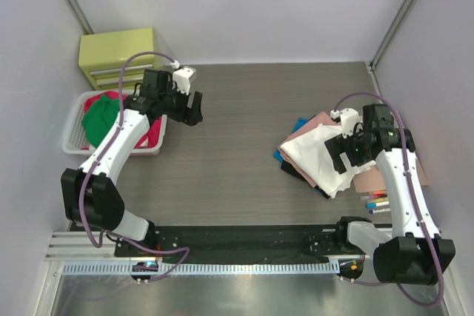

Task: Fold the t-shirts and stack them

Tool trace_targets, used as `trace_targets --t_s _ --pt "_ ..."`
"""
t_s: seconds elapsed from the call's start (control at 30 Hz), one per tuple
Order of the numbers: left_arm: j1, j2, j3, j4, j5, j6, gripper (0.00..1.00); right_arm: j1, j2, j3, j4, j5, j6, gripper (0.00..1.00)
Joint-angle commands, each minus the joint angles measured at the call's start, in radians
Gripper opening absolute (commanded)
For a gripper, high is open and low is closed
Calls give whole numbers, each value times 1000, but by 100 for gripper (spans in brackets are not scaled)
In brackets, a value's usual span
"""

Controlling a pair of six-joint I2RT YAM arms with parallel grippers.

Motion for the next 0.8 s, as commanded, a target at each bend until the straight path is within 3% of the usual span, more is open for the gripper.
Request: trace_targets --t_s 0.0,0.13,0.53,0.77 --pt "-1 5 19 31 -21 15 84 10 77 5 98 -66 25 100" --pt "-1 16 24 31 -52 23 100 50 198 41 135 -89 53 100" --pt "-1 8 19 31 -58 38 100 75 515 -20 267 -123 93 100" --pt "-1 5 21 29 -56 40 100 75 519 5 254 -152 83 100"
